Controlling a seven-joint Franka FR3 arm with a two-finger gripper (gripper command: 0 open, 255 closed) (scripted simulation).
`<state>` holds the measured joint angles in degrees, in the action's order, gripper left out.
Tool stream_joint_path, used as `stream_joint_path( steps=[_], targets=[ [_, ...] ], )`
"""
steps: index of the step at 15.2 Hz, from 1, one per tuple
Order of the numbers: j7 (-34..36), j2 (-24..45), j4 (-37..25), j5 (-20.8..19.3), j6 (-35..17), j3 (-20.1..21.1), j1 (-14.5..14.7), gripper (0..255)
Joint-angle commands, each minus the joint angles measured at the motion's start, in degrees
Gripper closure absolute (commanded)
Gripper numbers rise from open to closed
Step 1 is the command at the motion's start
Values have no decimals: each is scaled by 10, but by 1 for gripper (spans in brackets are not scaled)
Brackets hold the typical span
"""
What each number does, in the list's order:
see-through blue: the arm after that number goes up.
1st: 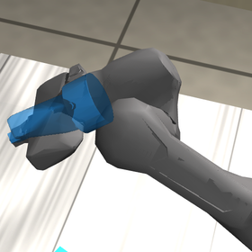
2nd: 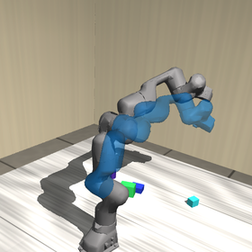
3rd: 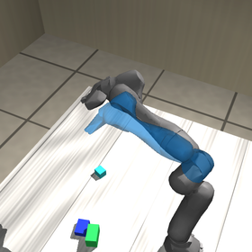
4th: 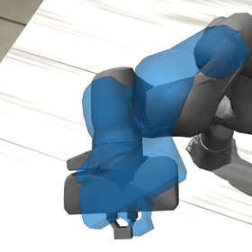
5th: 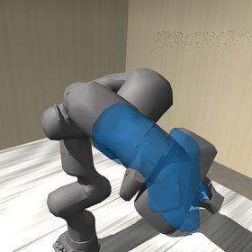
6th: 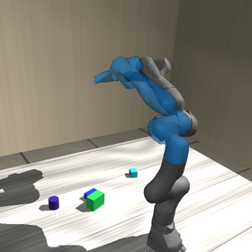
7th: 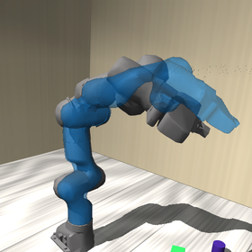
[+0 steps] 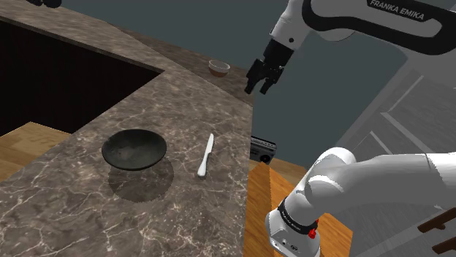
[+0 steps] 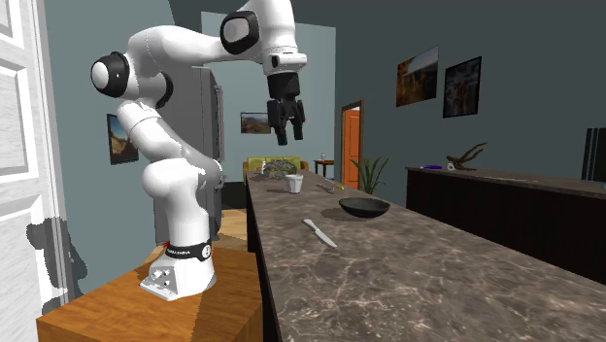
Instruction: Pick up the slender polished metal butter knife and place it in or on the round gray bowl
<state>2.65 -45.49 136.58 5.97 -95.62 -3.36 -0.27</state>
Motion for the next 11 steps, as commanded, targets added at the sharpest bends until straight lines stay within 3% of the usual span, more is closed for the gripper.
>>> stream_joint_path(
  steps=[1, 11],
  targets=[
    [0, 0, 0, 0, 0, 0, 0, 0],
    [307, 54, 120, 55, -159, 159, -51, 0]
  ],
)
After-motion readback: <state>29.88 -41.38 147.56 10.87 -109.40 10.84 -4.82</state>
